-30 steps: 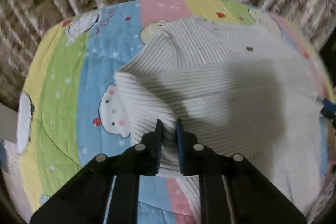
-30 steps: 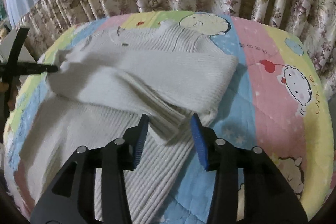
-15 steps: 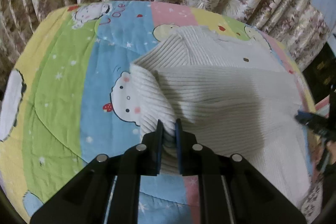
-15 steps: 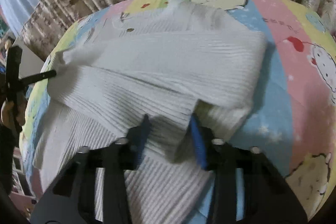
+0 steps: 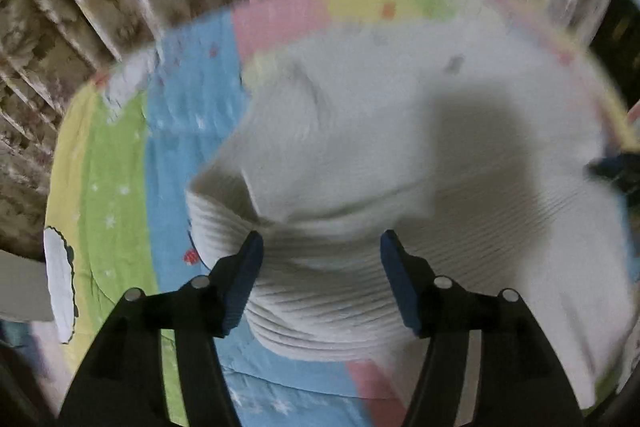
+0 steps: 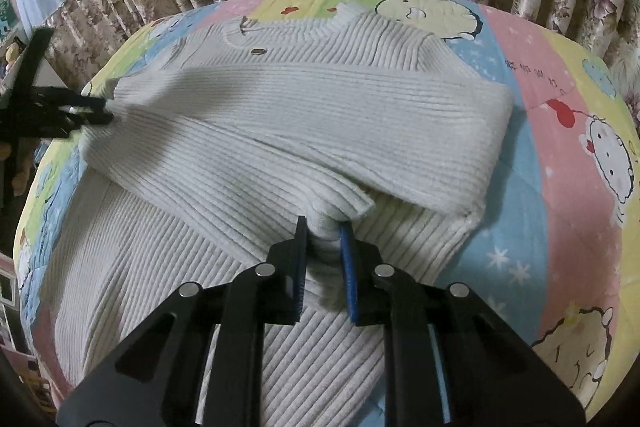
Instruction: Fold small clothes
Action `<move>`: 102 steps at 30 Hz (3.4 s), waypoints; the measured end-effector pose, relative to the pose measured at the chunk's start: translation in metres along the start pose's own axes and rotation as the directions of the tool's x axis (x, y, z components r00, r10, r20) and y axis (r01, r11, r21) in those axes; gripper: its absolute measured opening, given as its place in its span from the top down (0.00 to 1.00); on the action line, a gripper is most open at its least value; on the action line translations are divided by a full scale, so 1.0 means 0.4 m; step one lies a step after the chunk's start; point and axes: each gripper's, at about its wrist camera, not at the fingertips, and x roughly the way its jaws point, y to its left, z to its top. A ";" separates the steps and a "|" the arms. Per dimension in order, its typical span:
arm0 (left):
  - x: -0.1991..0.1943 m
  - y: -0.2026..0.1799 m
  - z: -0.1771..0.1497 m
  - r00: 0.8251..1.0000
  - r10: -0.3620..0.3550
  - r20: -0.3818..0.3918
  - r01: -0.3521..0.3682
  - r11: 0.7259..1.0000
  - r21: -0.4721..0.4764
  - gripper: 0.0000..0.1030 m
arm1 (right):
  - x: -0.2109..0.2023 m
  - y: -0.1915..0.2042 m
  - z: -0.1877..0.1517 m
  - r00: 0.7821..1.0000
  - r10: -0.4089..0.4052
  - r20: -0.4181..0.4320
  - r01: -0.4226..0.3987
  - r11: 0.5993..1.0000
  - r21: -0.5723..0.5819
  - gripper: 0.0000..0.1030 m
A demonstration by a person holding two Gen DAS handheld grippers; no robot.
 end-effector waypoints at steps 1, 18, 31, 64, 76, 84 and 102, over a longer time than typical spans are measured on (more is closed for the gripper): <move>0.023 0.001 0.003 0.999 -0.003 -0.033 0.003 1.000 0.008 0.40 | 0.000 0.002 0.001 1.000 -0.003 0.001 0.003 1.000 -0.003 0.84; -0.132 0.068 -0.020 0.974 -0.030 0.224 0.079 0.974 -0.213 0.90 | -0.119 0.025 0.099 0.976 0.007 0.218 -0.002 1.000 -0.020 0.91; 0.033 -0.037 0.143 0.988 0.008 0.154 0.021 0.982 -0.189 0.87 | 0.014 -0.147 0.133 0.988 -0.136 0.077 0.124 0.983 0.138 0.91; -0.070 0.022 0.008 0.959 0.199 0.202 -0.143 0.954 -0.263 0.19 | -0.047 -0.151 0.061 0.958 -0.247 0.146 0.237 0.968 0.081 0.97; -0.085 -0.038 0.049 0.943 0.211 0.258 -0.161 0.966 -0.204 0.18 | -0.058 0.029 0.137 0.944 -0.178 0.278 0.201 0.978 -0.056 0.70; 0.042 -0.126 0.135 0.951 0.215 0.223 -0.211 0.977 -0.041 0.17 | 0.143 0.141 0.186 0.964 -0.207 0.169 0.240 0.948 -0.210 0.72; -0.025 -0.036 0.029 0.956 0.184 0.227 -0.148 0.975 -0.167 0.12 | -0.038 -0.079 0.108 0.956 -0.219 0.197 0.212 0.976 0.053 0.62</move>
